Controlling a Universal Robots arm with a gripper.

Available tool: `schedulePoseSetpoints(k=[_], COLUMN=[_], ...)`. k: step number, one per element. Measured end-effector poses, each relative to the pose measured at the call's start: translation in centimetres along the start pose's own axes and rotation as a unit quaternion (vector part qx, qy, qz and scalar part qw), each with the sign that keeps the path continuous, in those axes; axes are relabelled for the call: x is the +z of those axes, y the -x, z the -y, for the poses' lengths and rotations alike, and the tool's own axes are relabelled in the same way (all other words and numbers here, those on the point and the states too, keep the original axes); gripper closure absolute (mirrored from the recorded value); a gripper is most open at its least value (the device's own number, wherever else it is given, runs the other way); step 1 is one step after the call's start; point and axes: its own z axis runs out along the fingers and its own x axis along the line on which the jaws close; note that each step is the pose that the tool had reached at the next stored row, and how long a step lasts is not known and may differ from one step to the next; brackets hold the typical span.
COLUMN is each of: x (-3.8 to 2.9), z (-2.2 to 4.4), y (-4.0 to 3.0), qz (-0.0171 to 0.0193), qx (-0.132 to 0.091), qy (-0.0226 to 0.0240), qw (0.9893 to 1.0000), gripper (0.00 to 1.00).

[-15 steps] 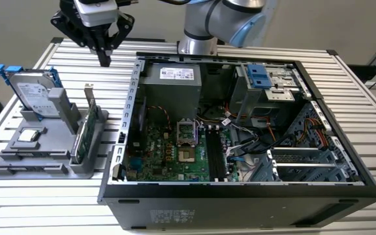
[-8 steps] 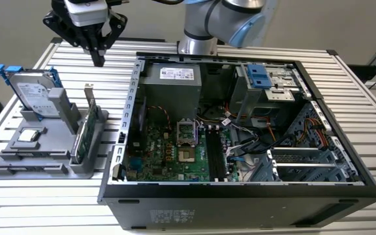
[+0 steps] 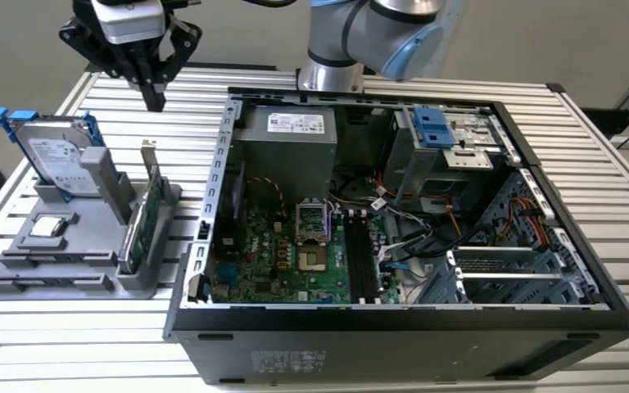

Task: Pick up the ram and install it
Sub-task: 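Reach for the ram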

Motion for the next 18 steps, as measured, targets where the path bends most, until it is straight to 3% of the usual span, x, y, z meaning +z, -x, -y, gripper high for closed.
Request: schedulePoseSetpoints(k=[18], x=[-0.05], z=[0.19], y=[-2.70], qz=[-0.0001], qx=[0.000], qy=[0.0000], qw=[1.0000], gripper=[1.00])
